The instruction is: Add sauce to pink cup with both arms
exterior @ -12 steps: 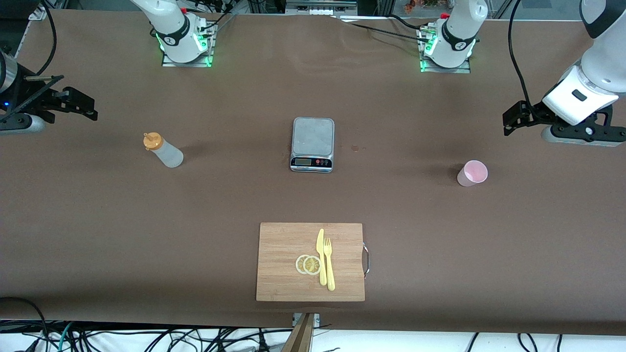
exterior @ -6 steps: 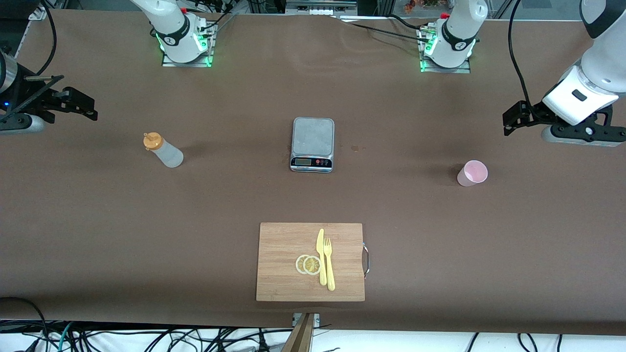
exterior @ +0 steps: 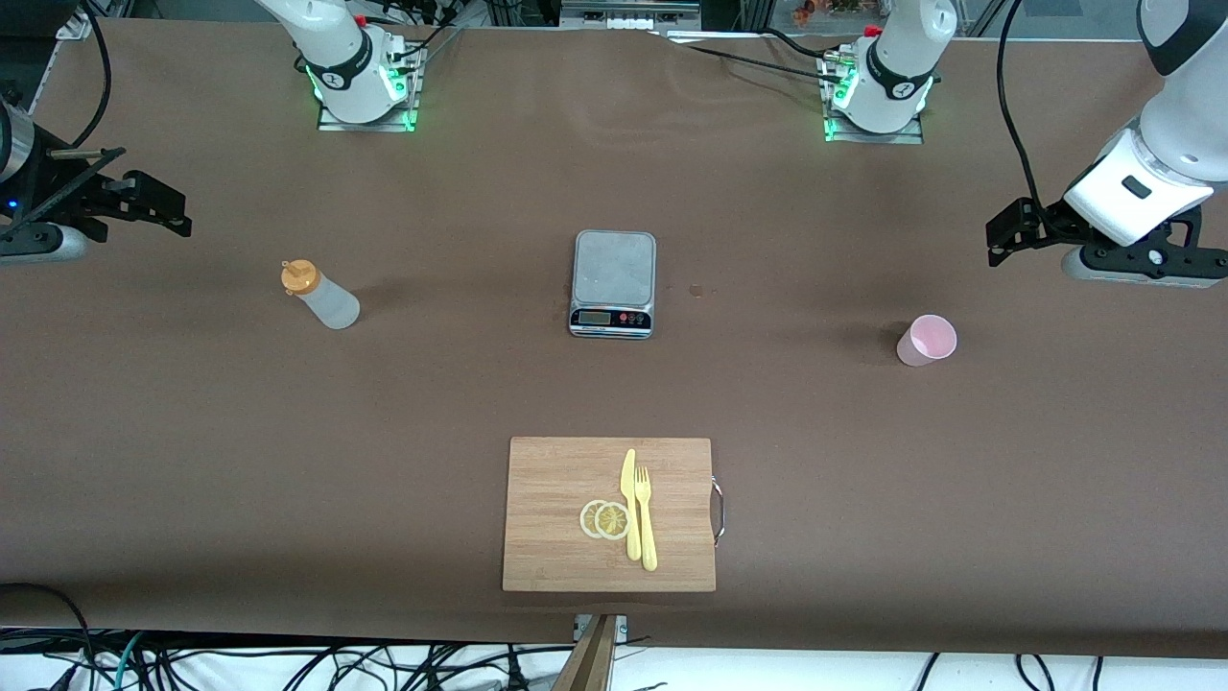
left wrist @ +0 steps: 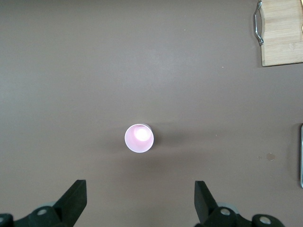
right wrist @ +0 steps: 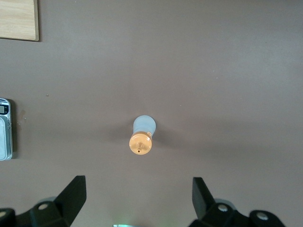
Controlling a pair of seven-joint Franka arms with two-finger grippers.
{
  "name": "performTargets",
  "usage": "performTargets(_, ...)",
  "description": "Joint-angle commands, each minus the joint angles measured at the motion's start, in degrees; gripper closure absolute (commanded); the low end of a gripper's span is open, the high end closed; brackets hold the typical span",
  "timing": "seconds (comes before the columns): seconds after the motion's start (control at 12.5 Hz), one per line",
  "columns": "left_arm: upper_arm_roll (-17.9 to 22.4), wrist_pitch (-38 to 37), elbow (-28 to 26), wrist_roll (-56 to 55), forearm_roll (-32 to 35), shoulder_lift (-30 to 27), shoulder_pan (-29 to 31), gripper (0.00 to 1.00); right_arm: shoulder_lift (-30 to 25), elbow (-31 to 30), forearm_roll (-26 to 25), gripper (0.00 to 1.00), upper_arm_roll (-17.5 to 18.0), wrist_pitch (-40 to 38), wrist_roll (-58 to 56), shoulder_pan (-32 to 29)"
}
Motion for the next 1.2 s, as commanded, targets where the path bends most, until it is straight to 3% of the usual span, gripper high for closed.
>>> performTargets(0.0, 0.05, -1.19, 1.43, 0.09, 0.23, 0.54, 0.05, 0.0, -0.06, 0.06, -0.33, 0.01, 0.17, 0.42, 0.81, 0.11)
performTargets(1.12, 0.05, -6.81, 3.36, 0.18, -2.4, 0.01, 0.05, 0.0, -0.06, -0.02, -0.33, 0.01, 0.17, 0.42, 0.9, 0.11)
